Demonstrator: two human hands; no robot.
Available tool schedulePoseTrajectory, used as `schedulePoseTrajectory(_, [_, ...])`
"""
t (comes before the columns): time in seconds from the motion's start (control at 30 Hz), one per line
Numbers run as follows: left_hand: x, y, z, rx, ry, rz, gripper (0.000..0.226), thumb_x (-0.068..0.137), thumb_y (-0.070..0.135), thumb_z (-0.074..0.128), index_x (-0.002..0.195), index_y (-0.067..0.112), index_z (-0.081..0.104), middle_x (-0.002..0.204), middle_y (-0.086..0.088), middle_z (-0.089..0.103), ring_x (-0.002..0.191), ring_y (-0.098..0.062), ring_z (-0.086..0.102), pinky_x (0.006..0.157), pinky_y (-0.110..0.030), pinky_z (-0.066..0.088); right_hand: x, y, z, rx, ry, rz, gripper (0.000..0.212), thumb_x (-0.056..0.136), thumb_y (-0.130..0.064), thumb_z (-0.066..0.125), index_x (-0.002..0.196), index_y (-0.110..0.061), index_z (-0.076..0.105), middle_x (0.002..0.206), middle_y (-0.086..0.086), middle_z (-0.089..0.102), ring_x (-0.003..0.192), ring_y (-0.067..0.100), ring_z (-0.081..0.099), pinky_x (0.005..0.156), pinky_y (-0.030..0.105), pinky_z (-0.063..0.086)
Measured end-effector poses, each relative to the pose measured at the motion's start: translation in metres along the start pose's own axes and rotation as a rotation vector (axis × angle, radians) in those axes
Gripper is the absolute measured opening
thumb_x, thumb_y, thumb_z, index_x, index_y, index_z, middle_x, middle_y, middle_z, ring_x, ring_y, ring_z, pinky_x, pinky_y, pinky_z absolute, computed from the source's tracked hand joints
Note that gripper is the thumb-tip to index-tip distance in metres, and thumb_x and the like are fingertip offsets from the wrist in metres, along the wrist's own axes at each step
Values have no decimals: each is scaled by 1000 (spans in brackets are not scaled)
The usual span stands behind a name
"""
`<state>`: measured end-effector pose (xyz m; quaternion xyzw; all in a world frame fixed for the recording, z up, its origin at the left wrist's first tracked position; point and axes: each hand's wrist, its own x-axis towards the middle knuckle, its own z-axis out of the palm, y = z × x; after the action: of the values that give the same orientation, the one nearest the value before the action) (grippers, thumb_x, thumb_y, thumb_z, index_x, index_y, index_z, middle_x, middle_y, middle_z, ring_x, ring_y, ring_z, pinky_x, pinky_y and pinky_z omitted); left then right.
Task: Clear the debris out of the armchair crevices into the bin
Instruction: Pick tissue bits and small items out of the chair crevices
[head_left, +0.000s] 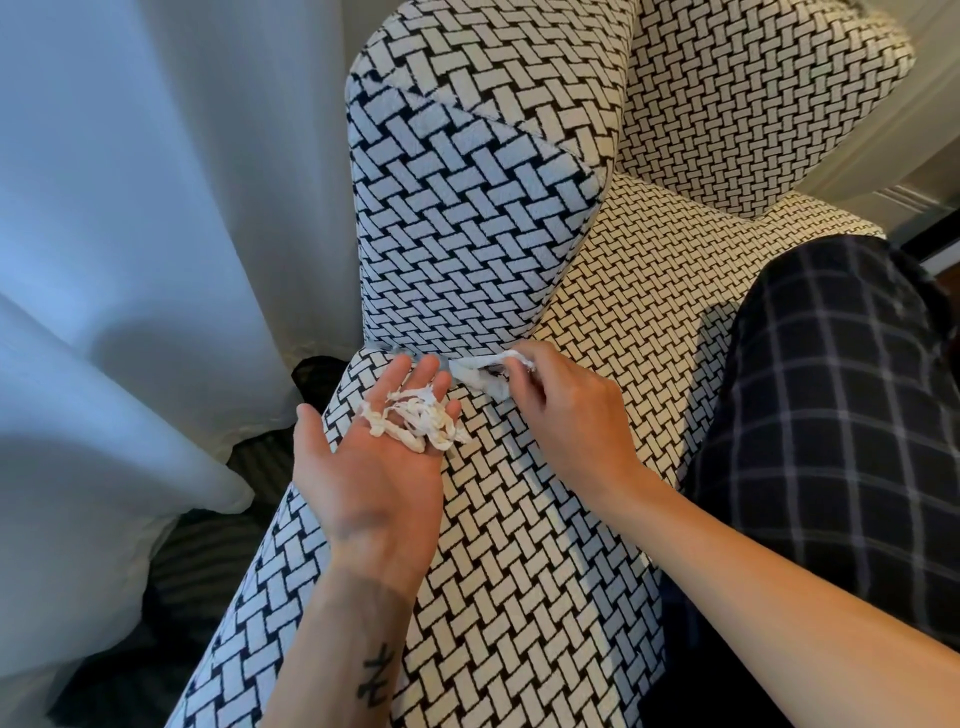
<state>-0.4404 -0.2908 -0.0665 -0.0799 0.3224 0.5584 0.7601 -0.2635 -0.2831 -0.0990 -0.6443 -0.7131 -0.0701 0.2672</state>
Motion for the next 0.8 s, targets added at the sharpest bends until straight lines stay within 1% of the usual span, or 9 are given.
schedulePoseTrajectory(0.07, [0,0,0,-5,3,0,75,105,57,23,132,-2,60,125,-25,70,120,-38,66,115,-49,40,4,3,-5,25,23,20,21,106,-25,51,110,-8,63,74,-17,48,51,-9,33,47,8,23])
schedulePoseTrajectory(0.17, [0,0,0,-4,3,-7,72,105,55,25,134,-2,58,125,-25,69,121,-39,65,116,-49,40,8,8,-11,19,56,16,19,105,-23,53,110,-7,63,80,-11,58,60,-3,42,52,8,31])
schedulePoseTrajectory(0.23, [0,0,0,12,1,-17,71,105,54,25,134,-2,58,127,-25,68,122,-38,65,116,-49,39,8,7,-13,37,79,12,20,105,-24,52,109,-7,63,82,-12,57,64,-1,42,53,9,32])
schedulePoseTrajectory(0.3, [-1,0,0,23,-9,-28,69,105,53,26,135,-1,58,128,-25,68,123,-38,64,117,-49,39,9,3,-16,97,104,39,22,105,-25,50,107,-8,63,82,-15,52,62,-2,38,54,9,30])
schedulePoseTrajectory(0.37, [-2,0,1,34,-13,-35,68,105,52,27,134,-1,58,128,-24,68,124,-37,64,117,-49,38,12,-3,-19,186,119,73,23,105,-27,47,105,-9,60,80,-14,52,62,-4,42,54,11,30])
schedulePoseTrajectory(0.47, [-1,-1,1,41,-19,-45,66,105,49,28,135,-1,58,129,-24,67,125,-38,63,118,-49,37,18,-14,-22,297,144,119,23,105,-30,45,104,-11,57,78,-8,56,61,8,50,53,19,36])
schedulePoseTrajectory(0.6, [-2,0,0,47,-33,-63,64,105,48,29,135,0,57,130,-24,67,124,-38,63,118,-48,37,25,-27,-25,449,147,204,20,105,-32,45,102,-15,54,73,-9,53,57,12,48,53,21,34])
schedulePoseTrajectory(0.7, [-3,0,2,21,-51,-79,62,105,47,31,137,-1,56,131,-26,66,124,-39,63,118,-48,37,26,-29,-27,421,36,67,20,102,-28,49,97,-11,57,77,-5,56,63,12,49,54,22,37])
schedulePoseTrajectory(0.8, [-3,0,3,31,-54,-91,61,106,45,31,135,0,58,130,-25,66,125,-39,63,117,-48,38,20,-32,-23,369,-82,-75,15,98,-22,56,92,-10,62,86,-5,56,79,11,50,66,27,44])
